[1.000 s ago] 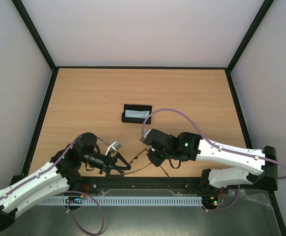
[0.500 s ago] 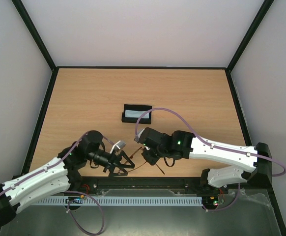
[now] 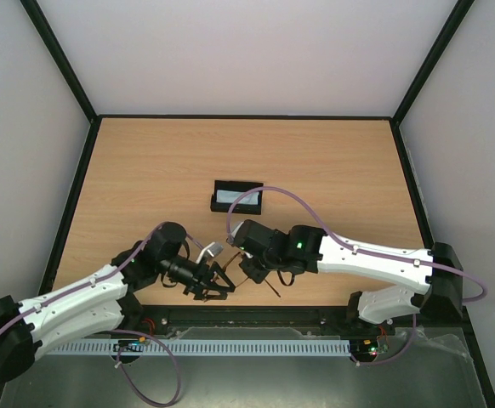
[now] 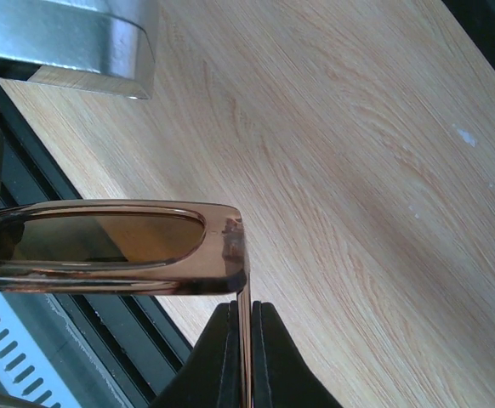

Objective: Organize the sunglasses
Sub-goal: Fold the sunglasses.

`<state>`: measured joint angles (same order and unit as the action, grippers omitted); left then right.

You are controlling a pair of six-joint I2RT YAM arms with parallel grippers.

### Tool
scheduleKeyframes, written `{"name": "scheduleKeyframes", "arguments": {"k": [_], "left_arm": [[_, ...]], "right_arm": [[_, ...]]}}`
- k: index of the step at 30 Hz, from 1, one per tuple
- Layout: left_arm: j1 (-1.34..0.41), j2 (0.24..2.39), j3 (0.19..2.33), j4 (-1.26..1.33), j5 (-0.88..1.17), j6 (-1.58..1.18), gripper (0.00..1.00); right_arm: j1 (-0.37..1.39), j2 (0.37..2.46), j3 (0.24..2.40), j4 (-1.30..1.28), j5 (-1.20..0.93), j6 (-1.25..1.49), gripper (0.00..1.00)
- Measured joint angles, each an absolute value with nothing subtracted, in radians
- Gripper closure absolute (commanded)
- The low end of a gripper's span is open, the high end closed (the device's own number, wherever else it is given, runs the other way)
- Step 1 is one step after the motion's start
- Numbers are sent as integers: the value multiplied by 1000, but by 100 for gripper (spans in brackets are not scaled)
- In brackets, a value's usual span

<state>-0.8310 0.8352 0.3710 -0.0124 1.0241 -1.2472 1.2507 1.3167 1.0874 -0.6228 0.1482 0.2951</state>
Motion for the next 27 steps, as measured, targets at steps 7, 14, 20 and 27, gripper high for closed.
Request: {"name": "scheduleKeyframes", "arguments": {"k": [7,14,20,27], "left_arm": [[-809,835,371,-14,1030,-1219,35],[-762,820,371,-43,1056,-1192,31],[-727,796,371,-62,1088,-1178,37],[-723,780,371,-81,1101,-1168,53]], "right_arm": [[1227,1316,1088,-615,139,286,99],[1223,1306,1088,-614,136,284,99],[1223,1287,1087,-612,134,284,99],[1221,1283,1087,-607,126,281,99]]}}
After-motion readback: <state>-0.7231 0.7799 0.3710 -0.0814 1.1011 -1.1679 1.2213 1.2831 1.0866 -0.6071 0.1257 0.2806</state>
